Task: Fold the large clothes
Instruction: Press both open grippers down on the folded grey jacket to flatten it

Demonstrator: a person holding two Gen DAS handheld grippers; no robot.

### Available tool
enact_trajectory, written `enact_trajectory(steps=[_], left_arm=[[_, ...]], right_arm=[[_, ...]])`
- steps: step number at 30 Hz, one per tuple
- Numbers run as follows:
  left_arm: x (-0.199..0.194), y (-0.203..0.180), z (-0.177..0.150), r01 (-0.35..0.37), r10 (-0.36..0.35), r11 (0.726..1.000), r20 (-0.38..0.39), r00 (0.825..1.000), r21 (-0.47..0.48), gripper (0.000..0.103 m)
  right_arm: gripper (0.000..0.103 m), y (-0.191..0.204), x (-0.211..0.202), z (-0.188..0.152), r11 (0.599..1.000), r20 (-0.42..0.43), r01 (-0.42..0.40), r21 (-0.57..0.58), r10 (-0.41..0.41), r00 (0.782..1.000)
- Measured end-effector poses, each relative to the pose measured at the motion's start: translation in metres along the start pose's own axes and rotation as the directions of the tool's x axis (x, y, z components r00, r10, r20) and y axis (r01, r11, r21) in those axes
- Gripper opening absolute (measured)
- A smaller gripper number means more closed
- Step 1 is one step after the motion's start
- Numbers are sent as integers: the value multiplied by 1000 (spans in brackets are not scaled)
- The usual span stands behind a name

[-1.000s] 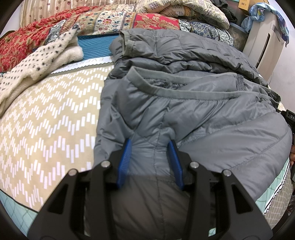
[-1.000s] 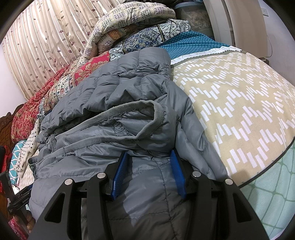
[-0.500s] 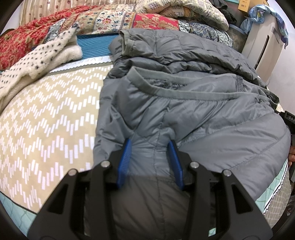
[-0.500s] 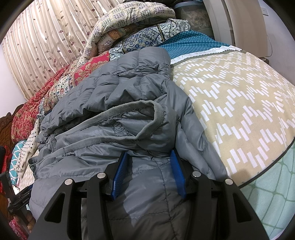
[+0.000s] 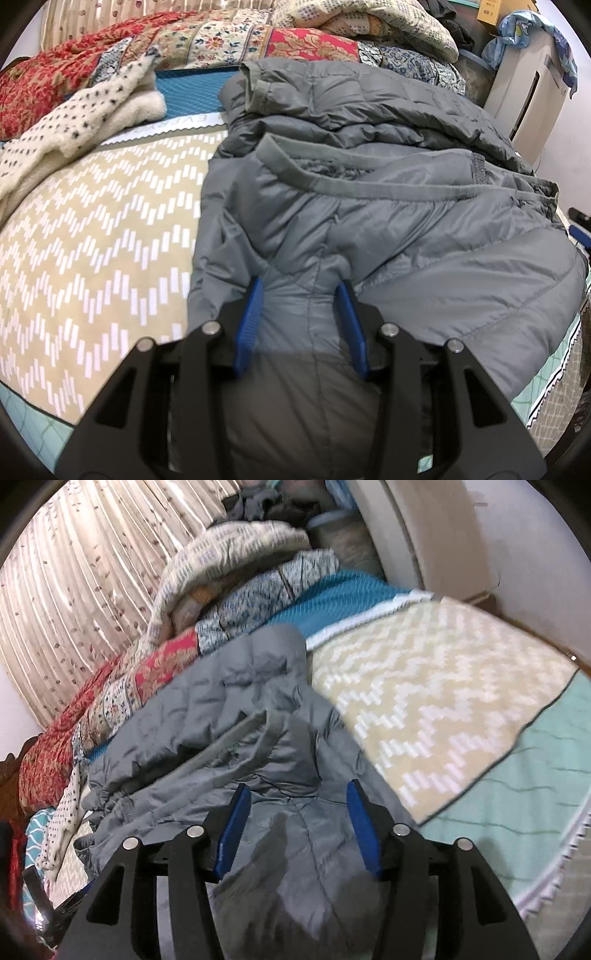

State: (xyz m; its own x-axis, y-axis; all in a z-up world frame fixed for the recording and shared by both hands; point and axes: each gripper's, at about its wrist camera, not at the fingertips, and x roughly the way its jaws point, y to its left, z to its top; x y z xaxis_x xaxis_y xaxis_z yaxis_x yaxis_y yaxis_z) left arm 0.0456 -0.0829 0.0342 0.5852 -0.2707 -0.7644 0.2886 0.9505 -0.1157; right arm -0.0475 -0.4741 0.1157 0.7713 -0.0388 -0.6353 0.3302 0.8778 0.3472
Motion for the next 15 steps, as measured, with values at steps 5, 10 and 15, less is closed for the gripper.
enact_trajectory(steps=[5, 10, 15], left_arm=[[2, -2, 3, 8, -8, 1000, 1, 1000, -8, 41], [2, -1, 2, 8, -8, 1000, 2, 1000, -8, 41], [-1, 4, -1, 14, -14, 1000, 4, 1000, -11, 42]], right_arm=[[1, 46, -13, -3, 995, 22, -48, -91, 50, 998], [1, 81, 11, -15, 982, -50, -71, -173, 63, 997], [1, 63, 54, -41, 983, -171, -15, -182, -16, 985]])
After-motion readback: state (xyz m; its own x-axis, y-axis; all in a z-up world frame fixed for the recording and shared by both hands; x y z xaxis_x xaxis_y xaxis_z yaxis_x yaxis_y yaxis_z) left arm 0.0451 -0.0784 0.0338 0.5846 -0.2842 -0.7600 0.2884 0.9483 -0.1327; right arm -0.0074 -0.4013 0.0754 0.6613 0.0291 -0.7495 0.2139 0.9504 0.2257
